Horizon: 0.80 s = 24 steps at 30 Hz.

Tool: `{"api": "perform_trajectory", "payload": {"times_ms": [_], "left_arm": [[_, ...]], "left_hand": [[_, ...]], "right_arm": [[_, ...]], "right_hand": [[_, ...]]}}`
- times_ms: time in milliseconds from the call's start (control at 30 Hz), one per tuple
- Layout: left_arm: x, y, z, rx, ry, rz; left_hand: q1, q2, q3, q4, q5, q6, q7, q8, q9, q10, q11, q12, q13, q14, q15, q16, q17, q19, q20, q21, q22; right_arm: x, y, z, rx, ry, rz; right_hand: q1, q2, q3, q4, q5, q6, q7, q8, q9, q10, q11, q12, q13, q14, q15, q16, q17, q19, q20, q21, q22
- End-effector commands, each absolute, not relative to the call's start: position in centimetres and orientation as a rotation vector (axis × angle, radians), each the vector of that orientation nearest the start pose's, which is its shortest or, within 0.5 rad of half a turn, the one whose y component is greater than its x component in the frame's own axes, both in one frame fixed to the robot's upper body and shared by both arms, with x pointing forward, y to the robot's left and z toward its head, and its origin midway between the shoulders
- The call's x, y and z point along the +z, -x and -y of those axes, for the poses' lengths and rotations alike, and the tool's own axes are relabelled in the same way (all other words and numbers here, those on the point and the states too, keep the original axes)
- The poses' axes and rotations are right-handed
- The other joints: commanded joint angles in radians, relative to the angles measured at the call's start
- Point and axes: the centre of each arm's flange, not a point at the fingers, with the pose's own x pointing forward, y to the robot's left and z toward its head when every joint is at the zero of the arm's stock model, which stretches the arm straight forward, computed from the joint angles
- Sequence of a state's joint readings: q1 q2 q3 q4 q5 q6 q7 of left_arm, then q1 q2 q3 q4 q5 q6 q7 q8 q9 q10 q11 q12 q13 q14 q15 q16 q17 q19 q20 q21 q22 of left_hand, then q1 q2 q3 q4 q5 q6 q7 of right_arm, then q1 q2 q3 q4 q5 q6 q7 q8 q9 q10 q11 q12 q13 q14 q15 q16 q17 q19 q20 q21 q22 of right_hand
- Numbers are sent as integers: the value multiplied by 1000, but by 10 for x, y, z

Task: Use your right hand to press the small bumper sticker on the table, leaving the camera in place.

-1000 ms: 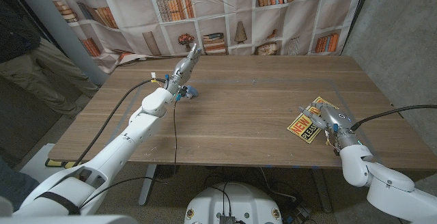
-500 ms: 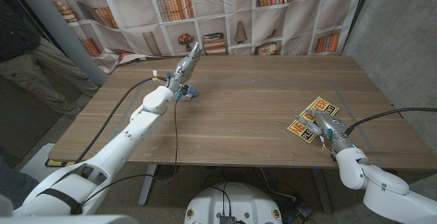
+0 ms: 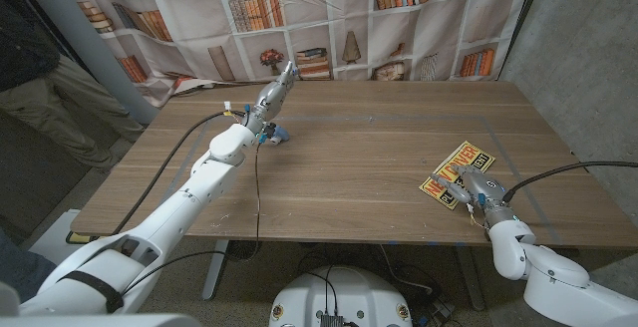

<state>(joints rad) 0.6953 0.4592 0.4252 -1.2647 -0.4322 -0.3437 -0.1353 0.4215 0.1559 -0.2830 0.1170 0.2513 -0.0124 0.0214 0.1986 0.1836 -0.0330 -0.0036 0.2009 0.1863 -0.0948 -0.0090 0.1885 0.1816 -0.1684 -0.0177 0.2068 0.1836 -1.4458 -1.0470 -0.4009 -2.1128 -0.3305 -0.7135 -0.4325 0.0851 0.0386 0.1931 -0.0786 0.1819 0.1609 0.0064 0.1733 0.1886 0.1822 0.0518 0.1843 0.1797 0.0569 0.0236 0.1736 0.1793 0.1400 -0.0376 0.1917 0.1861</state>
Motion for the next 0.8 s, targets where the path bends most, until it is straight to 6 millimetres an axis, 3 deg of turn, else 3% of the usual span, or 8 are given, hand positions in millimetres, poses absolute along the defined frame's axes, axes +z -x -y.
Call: {"api": "perform_trajectory", "payload": {"times_ms": [33,200,800], "left_arm": [[41,-651,-230,-353,-205,747],[41,-651,-229,-356,-209,745],[39,-647,-231,-352,-208,747]], "left_hand": [[2,3,6,3,1,-9,0,-5,2,-5,-8,1,2,-10,0,-3,0,-14,-4,-2,2],[3,4,7,3,1,-9,-1,-5,2,-5,-7,2,2,-10,0,-2,0,-14,-5,-2,2],[6,5,11,4,-1,-9,-2,-5,2,-4,-7,2,2,-9,0,-2,0,-16,-3,-2,2]], "right_arm": [[-176,-496,333,-305,1344,124],[-179,-497,332,-288,1315,132],[-198,-505,328,-203,1344,34]], "right_hand": [[-6,2,-4,2,5,-16,9,-4,4,-9,4,1,2,-7,1,0,2,-4,-32,-3,1],[4,33,10,5,9,-29,22,6,4,18,3,16,2,19,-12,12,0,23,-49,11,0],[0,19,3,3,5,3,16,23,3,20,4,17,1,29,-9,11,0,30,-44,13,0]]}}
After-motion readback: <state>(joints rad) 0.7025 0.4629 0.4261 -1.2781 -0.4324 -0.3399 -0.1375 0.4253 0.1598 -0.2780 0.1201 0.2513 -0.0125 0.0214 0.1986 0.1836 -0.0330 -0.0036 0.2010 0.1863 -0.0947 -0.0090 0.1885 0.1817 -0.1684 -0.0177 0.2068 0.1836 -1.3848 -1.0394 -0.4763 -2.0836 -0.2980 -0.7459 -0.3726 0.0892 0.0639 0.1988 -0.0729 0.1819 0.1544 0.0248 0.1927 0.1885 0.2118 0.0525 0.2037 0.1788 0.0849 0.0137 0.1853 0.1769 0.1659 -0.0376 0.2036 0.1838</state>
